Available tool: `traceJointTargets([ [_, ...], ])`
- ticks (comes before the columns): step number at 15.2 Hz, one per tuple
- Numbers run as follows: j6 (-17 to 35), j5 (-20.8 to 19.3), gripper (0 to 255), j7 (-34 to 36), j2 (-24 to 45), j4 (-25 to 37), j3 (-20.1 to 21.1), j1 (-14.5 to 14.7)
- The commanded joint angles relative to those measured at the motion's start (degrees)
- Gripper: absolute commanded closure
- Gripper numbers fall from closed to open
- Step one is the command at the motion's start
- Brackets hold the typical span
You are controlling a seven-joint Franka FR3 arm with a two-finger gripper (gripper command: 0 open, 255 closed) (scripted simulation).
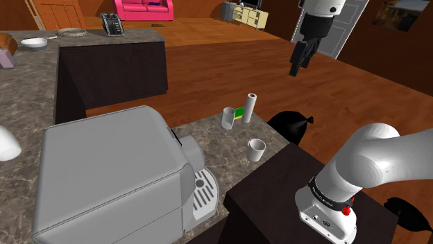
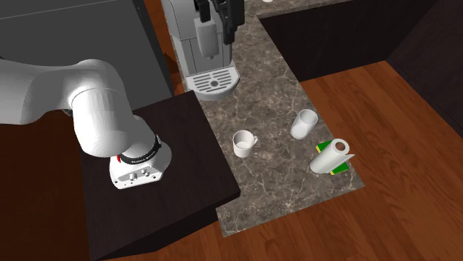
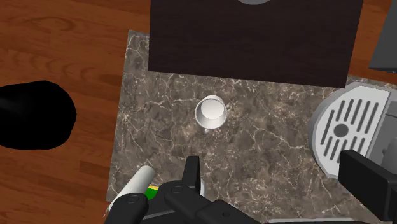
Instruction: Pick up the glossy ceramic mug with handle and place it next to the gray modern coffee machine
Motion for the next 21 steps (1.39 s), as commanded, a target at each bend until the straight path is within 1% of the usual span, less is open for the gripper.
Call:
traceJointTargets([
  [1,0.0,0.0,0,0.0,0.0,0.0,0.0,0.0],
  [7,11.4,-0.3,0,0.4,-0.8,-12.1,-0.5,-0.1],
  [12,21.9,-0.8,0,0.8,1.0,-20.6,-0.9,-0.3],
  [17,33.8,-1.4,0,1.3,6.0,-27.5,-1.4,-0.6],
  [21,44.5,-2.1,0,1.8,12.7,-31.4,-1.7,-1.0],
])
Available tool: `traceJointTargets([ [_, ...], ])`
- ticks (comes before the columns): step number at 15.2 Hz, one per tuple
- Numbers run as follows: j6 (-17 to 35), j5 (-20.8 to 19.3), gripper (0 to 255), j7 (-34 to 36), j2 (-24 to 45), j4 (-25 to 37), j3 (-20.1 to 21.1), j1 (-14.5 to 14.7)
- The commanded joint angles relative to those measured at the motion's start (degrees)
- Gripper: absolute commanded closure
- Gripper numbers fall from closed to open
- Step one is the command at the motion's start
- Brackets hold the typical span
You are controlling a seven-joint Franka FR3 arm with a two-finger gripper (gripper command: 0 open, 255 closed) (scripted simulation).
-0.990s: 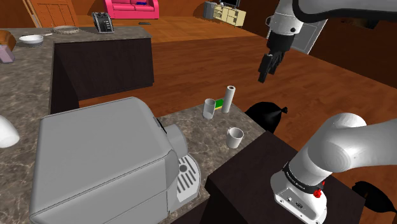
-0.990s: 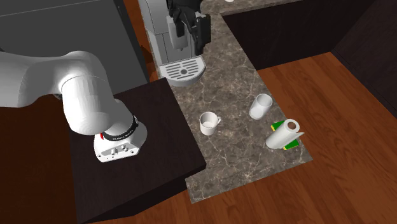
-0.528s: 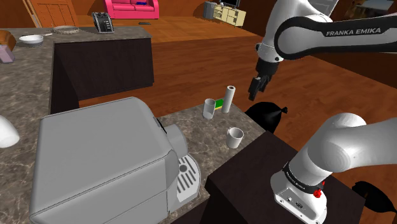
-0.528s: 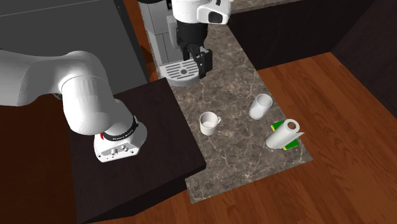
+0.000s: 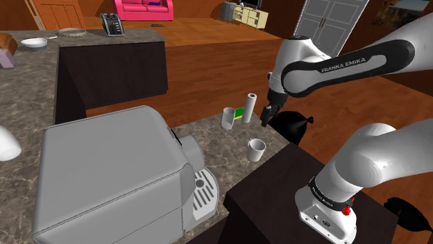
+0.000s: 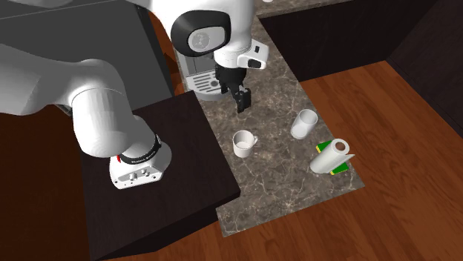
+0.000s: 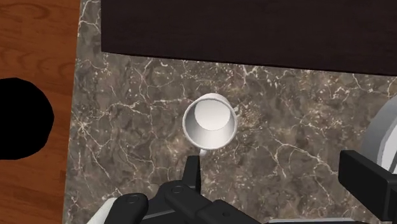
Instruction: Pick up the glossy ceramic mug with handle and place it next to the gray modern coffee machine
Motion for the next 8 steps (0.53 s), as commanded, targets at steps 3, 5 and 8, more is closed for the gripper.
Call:
traceJointTargets([
  [3,12.1,-0.9,0,0.7,8.6,-3.2,-0.3,-0.5],
  [5,18.1,-1.5,0,1.2,13.9,-3.8,-0.3,-0.9],
  [8,27.1,-2.9,0,2.3,22.9,-3.9,-0.1,-1.6],
])
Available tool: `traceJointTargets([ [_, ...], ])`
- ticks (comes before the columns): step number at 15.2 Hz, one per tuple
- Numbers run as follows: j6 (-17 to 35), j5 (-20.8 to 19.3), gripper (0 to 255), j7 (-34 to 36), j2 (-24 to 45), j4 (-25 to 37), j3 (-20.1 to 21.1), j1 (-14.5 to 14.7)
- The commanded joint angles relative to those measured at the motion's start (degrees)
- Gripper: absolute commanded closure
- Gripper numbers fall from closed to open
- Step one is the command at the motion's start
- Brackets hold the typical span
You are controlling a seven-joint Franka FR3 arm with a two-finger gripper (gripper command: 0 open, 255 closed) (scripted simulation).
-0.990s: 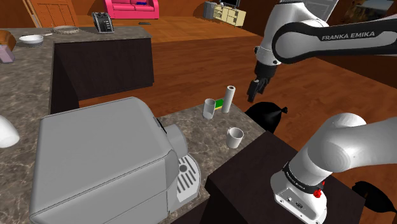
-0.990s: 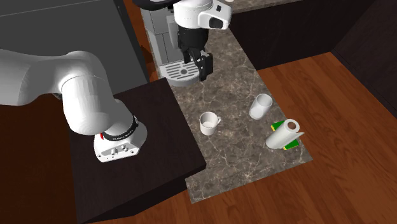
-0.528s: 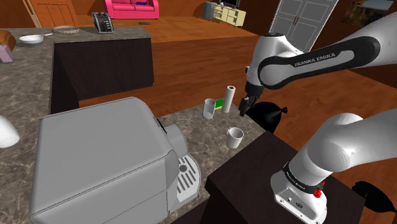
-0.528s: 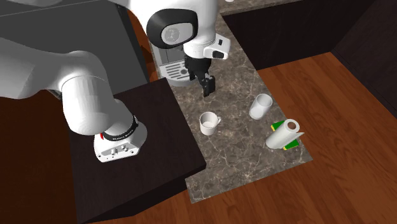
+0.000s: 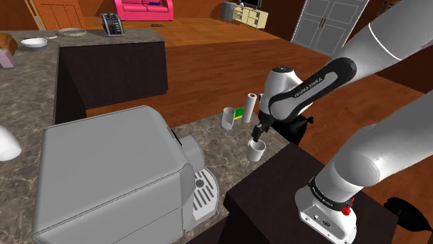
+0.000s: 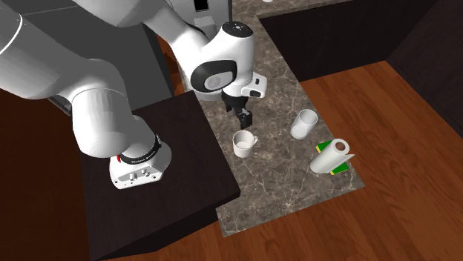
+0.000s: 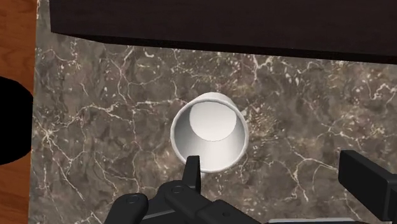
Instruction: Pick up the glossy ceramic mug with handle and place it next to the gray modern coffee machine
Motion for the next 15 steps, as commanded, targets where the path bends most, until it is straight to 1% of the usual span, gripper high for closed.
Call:
traceJointTargets([
  [1,6.2,-1.1,0,1.0,6.1,0.2,0.2,-0.6],
  [3,11.9,-3.1,0,2.6,12.7,1.0,0.4,-1.4],
  [6,19.2,-8.3,0,6.7,22.1,3.1,-0.7,-1.7],
  [11,24.3,-12.4,0,9.9,28.5,4.6,-3.9,0.4],
  [13,26.2,-13.3,0,10.8,31.1,5.3,-5.3,1.6],
  [15,26.8,-13.4,0,10.9,31.9,5.5,-5.7,1.9],
])
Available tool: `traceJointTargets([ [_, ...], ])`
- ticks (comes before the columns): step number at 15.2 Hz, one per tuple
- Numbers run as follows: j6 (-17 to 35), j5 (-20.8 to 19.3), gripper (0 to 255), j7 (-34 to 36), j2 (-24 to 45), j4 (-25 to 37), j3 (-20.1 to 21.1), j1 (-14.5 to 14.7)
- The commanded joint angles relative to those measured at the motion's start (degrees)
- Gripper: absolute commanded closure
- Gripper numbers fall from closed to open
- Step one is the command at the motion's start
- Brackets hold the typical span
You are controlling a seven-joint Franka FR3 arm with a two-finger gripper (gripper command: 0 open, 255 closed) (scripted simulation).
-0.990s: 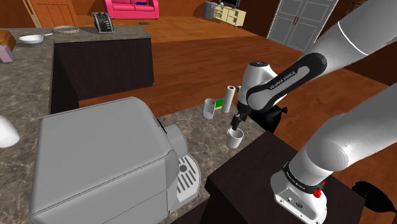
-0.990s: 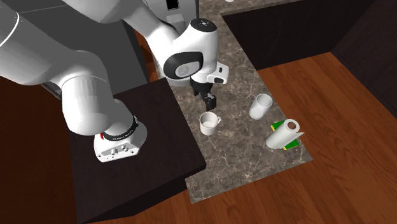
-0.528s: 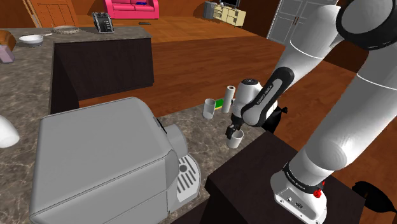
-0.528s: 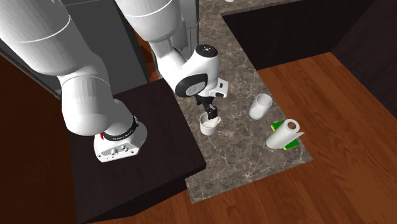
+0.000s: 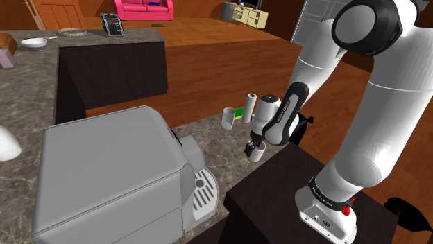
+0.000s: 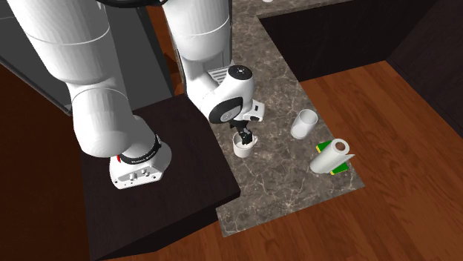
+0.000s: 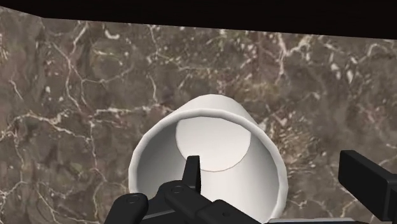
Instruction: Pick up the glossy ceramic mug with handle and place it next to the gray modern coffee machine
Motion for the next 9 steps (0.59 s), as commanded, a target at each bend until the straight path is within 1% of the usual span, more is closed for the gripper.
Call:
traceJointTargets([
  [1,0.4,-0.1,0,0.2,0.5,0.1,-0.3,0.3],
  [6,0.4,-0.1,0,0.2,0.5,0.1,-0.3,0.3],
  [7,0.4,-0.1,255,0.2,0.5,0.1,-0.3,0.3],
  [9,0.4,-0.1,255,0.2,0.5,0.1,-0.3,0.3],
])
